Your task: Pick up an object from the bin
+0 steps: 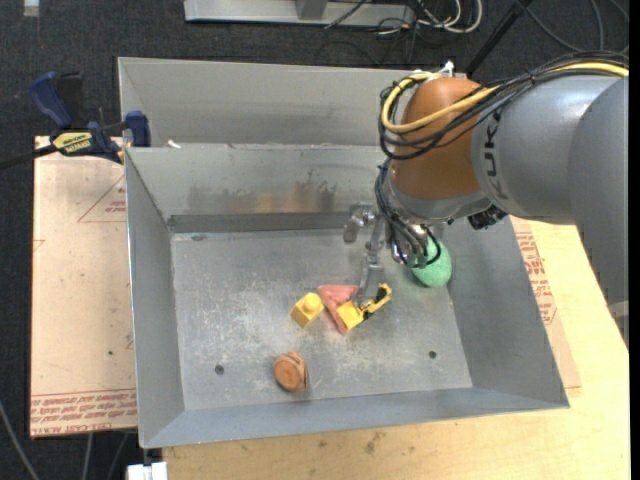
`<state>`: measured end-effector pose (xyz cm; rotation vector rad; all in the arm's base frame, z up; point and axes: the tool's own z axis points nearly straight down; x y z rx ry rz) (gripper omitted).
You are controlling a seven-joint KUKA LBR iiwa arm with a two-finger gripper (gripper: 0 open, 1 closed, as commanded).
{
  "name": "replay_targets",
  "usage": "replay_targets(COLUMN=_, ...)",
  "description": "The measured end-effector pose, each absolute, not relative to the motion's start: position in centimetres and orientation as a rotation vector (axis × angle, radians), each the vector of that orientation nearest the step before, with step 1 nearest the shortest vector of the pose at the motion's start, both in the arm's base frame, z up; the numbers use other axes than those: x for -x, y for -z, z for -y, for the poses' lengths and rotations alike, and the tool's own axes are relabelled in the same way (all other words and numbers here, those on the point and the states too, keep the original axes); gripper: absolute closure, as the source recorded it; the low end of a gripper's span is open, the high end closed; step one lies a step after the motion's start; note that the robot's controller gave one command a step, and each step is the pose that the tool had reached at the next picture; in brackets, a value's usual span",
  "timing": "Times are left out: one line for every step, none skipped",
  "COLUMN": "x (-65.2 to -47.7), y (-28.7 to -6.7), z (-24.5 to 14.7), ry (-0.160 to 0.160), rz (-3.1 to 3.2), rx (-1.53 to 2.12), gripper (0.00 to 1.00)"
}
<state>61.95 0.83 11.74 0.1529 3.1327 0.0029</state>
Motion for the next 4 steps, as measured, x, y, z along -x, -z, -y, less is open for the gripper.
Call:
replay_targets(x=-62.68, y=-7.69, z=-0.03, ry=-0.004, rz=-3.135, rx=-0.094, gripper=1.0)
replay_targets(x=-62.68, y=-7.69, z=-0.01, ry=-0.004, rz=-3.135, rx=-0.094, gripper=1.0)
replay_targets(x=-62.68, y=-7.69, z=0.0, ry=-0.005, rz=-3.135, rx=-0.095, gripper=1.0)
replay_targets(x=-62.68, y=-7.69, z=0.0, ry=-0.005, rz=-3.135, rx=-0.095, gripper=1.0)
